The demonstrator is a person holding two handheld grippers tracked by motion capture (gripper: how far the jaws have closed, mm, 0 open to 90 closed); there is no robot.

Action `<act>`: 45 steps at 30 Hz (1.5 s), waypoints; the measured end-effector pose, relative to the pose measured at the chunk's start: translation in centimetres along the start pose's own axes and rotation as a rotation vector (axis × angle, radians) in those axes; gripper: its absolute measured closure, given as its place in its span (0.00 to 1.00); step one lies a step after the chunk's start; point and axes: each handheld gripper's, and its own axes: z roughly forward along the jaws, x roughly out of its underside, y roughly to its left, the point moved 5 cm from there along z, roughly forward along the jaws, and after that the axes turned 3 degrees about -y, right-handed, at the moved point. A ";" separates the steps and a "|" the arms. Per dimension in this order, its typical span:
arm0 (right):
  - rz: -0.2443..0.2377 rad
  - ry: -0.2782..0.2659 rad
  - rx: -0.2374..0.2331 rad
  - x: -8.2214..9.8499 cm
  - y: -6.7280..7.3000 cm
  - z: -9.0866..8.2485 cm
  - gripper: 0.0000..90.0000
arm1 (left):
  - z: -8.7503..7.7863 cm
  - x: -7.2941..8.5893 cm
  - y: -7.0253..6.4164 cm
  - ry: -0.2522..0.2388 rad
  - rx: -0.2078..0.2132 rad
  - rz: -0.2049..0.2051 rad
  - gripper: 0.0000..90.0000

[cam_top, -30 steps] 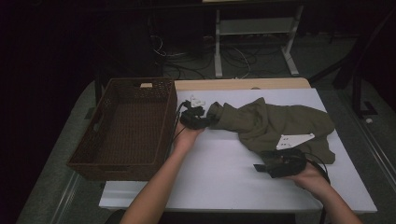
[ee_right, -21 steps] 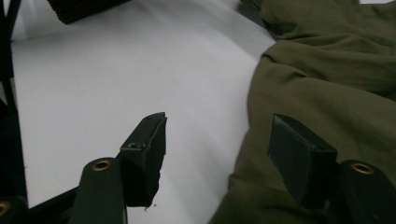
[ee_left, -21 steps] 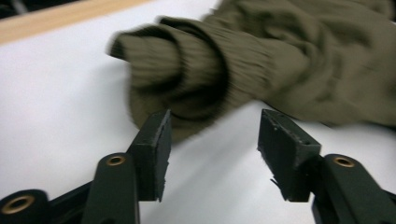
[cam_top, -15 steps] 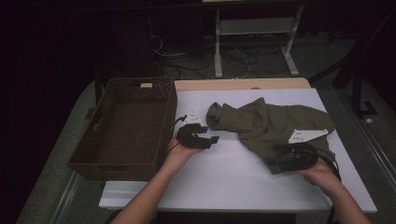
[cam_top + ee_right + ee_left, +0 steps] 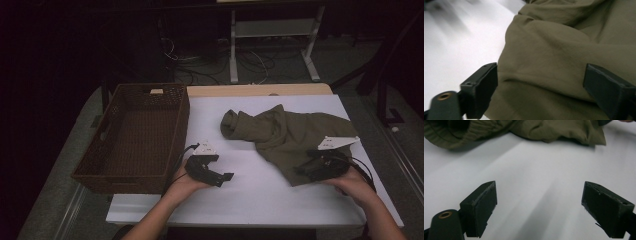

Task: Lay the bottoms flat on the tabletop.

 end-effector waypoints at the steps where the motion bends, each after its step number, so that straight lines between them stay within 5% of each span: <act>1: -0.005 0.004 0.000 0.1 0.0 0.1 0.11 | 0.0 0.2 -0.2 0.004 -0.002 0.004 0.13; 7: -0.036 0.053 -0.007 0.4 0.9 1.3 0.04 | -0.2 0.9 -1.1 0.043 0.025 0.019 0.02; 15: -0.148 0.169 0.029 1.4 1.8 3.4 0.02 | -0.2 0.6 -1.3 0.030 0.032 0.035 0.01; 19: -0.142 0.173 0.023 1.4 1.6 3.5 0.04 | -0.3 0.6 -1.1 0.029 0.035 0.033 0.01; 23: -0.131 0.160 0.035 1.2 1.3 3.0 0.21 | -0.4 0.5 -1.0 0.021 0.039 0.030 0.01; 33: -0.075 0.128 0.067 0.7 0.0 2.5 0.81 | -0.3 0.7 -0.3 0.024 0.029 0.013 0.01; 45: -0.054 0.121 0.010 0.2 0.1 2.4 0.91 | 0.0 0.8 0.3 0.023 0.010 0.007 0.01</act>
